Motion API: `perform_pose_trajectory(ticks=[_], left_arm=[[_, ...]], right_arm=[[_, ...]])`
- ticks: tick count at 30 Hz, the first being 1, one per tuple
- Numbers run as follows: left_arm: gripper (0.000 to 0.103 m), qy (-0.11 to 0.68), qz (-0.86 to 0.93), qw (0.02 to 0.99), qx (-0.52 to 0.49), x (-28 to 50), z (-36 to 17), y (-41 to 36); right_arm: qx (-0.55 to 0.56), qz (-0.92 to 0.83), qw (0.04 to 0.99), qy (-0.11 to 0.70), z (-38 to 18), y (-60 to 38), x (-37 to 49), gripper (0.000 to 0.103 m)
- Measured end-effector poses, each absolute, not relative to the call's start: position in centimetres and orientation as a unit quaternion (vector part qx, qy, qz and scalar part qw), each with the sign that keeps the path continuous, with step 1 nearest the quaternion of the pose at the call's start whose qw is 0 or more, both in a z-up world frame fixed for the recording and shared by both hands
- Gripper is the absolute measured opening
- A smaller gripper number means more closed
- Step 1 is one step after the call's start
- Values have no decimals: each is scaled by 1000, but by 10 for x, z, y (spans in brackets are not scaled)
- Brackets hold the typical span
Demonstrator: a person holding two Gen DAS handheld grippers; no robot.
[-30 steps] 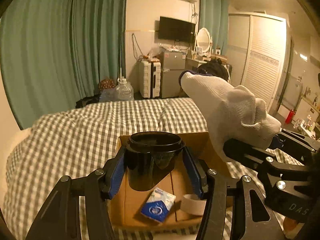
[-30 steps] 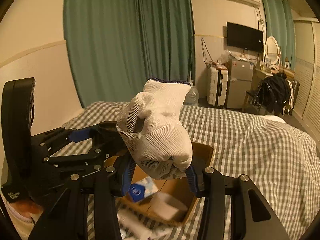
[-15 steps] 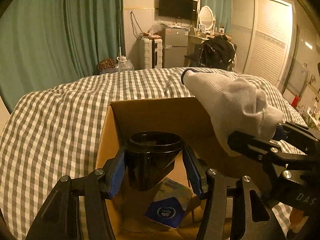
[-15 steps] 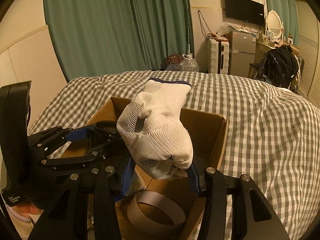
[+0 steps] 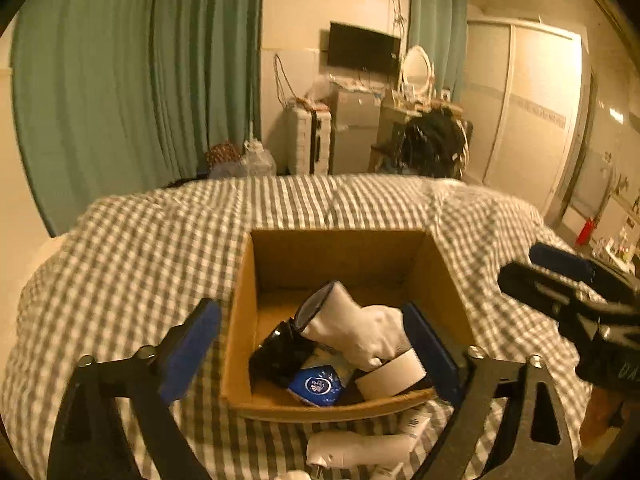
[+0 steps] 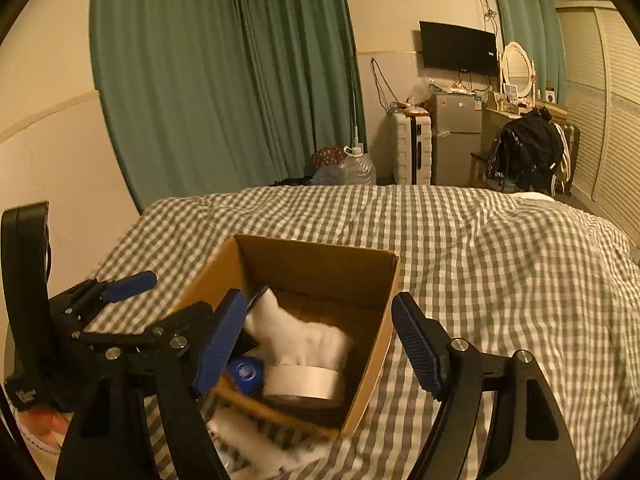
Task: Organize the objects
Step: 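Lower the cup and glove into the box and open both tools, then grasp the white figurine with the left tool while the right tool grasps the toothpaste tube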
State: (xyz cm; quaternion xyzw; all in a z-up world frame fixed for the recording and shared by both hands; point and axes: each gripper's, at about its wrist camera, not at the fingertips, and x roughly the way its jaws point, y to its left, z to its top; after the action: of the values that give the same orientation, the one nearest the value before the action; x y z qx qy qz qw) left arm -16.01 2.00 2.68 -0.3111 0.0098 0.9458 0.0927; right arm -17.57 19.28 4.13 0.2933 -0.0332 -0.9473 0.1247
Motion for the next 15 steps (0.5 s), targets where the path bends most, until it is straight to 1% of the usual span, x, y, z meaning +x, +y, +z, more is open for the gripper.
perform_pose_trajectory(ticks=[4,6,9,11,15], left_arm=[[97,8,952,89,-293,-133,53,13],[101,1,955,86,-285,-119,64,8],[102,-8,957,84,-276,-100,74,2],[103,-9,959,76,-272,-88,74,-2],[103,-9,957,67,-283,-77,57,-7]], right_arm=[[284,-950,130,-19,64,188,-147,77],[276,-952,131,-15,76,186,-132,82],[260,-956,133,-10,96,186,-109,84],[251,-959,134,-7,103,183,-98,88],[243,-961,134,-1,101,177,-79,91]])
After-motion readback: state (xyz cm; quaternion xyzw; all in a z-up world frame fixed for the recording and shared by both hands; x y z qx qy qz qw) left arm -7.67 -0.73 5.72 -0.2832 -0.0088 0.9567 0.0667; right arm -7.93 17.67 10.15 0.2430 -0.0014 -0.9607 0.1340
